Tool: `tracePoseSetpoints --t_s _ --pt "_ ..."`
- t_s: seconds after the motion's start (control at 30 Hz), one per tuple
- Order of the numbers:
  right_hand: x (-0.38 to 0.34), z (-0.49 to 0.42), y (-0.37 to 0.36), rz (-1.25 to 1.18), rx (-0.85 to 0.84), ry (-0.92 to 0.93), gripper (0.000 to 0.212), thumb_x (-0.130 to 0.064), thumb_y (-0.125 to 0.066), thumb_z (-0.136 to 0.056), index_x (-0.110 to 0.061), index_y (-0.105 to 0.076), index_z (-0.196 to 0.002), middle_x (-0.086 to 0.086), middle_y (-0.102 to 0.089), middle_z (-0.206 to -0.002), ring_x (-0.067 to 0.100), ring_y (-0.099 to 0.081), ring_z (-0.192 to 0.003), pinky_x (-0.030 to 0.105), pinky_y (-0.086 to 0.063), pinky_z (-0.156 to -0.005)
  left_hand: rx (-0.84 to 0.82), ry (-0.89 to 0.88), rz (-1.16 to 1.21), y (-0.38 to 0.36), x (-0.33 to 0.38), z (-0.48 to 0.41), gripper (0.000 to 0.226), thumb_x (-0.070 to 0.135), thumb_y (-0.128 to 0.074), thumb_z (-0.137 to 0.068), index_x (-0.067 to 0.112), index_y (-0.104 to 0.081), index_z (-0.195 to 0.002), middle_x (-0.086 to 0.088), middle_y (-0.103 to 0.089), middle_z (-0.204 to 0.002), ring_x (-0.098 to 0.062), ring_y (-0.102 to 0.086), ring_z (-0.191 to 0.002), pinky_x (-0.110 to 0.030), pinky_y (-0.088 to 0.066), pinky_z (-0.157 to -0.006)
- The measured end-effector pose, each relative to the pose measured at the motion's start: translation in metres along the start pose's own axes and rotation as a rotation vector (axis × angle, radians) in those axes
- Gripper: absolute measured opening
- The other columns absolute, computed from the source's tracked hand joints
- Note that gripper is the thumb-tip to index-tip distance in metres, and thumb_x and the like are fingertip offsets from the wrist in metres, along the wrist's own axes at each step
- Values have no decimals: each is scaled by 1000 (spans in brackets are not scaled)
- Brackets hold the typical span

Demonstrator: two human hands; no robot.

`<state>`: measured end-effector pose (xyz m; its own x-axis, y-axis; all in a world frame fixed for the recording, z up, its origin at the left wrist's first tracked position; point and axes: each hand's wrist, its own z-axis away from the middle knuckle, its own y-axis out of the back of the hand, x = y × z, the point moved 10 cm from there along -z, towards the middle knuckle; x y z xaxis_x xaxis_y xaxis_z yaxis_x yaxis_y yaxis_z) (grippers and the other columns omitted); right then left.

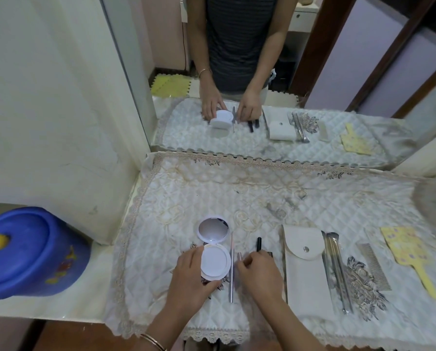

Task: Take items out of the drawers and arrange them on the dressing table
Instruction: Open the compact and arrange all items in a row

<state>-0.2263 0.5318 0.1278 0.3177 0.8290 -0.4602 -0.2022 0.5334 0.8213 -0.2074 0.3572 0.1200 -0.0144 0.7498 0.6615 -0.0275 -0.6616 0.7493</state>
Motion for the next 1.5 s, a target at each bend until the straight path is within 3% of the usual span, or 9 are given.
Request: tracePoseSetpoints --t_s 0.17,0.33,0.53,0.7,0.9,1.07,1.13,1.27,1.5 --pt "1 -1 -2 -56 -3 -5 43 -38 -52 -83 -23 -40 -44 3 -54 -74 22 -55 -72 30 -40 -61 -62 17 -66 -10 -5 1 83 52 -66 -68 15 -37 -136 -4 -45 -135 -24 -37 -125 -31 -34 -102" --pt "22 1 19 -143 100 4 12 -26 -58 -83 -14 -56 -79 5 -56 -92 22 -57 -87 32 -45 -75 7 -35 -129 -6 -1 0 81 58 -52 -57 17 -38 -126 -13 -55 -122 -27 -45 -114 -40 -48 -86" --pt "25 7 21 0 106 42 22 -34 -54 -87 -14 -61 -86 2 -63 -98 19 -58 -93 29 -44 -76 -18 -265 -312 -11 45 -1 62 53 -49 -71 19 -46 -123 -2 -49 -131 -22 -38 -121 -43 -51 -89" --pt "15 7 15 40 68 52 23 -39 -52 -84 -19 -61 -79 1 -67 -93 20 -62 -92 33 -46 -80 -171 -376 -502 -43 69 -1 62 52 -44 -70 19 -57 -121 2 -60 -128 -19 -36 -131 -37 -39 -104" --pt "9 14 5 -29 28 107 25 -38 -56 -81 -17 -68 -86 -1 -68 -88 18 -63 -89 32 -47 -80 -218 -393 -541 -44 57 0 64 48 -47 -62 17 -64 -114 4 -63 -125 -19 -32 -128 -34 -3 -110" --pt "29 11 33 -196 198 63 22 -17 -60 -83 -11 -59 -103 3 -48 -95 24 -53 -94 31 -43 -79 -254 -365 -504 -46 58 0 66 49 -46 -61 18 -60 -118 5 -62 -126 -16 -30 -129 -34 -12 -109" --pt "34 7 30 -177 156 40 31 -12 -57 -84 -9 -53 -115 10 -51 -106 28 -51 -101 34 -43 -83 -269 -359 -469 -49 62 2 65 50 -47 -64 18 -58 -120 5 -60 -128 -15 -30 -130 -32 -10 -109" --pt "29 7 15 -228 63 70 24 -8 -52 -86 -10 -53 -110 3 -51 -95 17 -49 -90 23 -35 -73 -314 -379 -442 -57 69 6 65 57 -46 -68 20 -56 -121 7 -59 -129 -12 -31 -129 -30 -5 -109" --pt "17 10 4 -268 -13 151 27 -15 -56 -87 -13 -58 -114 6 -64 -106 18 -57 -99 25 -43 -88 -323 -384 -455 -62 63 5 68 56 -46 -66 18 -52 -122 5 -61 -127 -13 -32 -128 -30 -5 -110"
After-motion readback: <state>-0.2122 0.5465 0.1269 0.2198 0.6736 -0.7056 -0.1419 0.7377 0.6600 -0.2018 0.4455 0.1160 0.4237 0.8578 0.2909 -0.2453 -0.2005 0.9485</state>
